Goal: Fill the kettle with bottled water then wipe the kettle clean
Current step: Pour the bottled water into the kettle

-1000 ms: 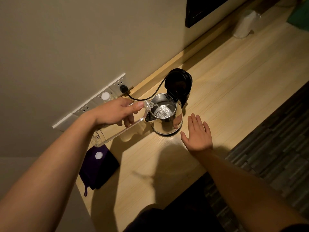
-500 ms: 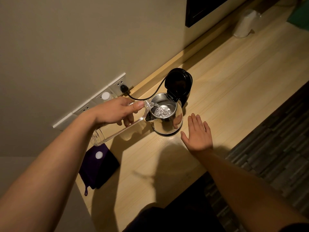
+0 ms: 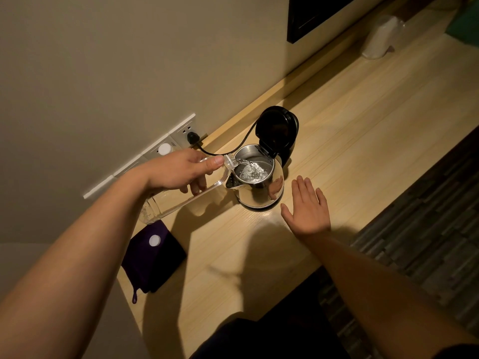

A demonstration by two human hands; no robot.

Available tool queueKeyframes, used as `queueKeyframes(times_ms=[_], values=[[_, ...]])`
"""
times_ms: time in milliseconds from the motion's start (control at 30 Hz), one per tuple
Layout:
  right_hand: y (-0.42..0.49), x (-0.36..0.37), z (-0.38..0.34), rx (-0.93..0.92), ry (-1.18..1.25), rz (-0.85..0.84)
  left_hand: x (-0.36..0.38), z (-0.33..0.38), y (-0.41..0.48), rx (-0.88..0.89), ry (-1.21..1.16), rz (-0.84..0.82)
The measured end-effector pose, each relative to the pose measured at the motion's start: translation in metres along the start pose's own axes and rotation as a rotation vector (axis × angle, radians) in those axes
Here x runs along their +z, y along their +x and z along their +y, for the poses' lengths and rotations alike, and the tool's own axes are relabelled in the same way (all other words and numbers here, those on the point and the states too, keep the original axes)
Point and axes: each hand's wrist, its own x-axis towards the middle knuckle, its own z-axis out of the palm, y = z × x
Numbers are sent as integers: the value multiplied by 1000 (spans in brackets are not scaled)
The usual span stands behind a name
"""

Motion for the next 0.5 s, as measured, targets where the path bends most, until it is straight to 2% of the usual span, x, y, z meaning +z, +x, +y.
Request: queueKeyframes(times_ms=[500], values=[[1,-1,0,6,-5,-16,-2,6,2,-27,45,2]])
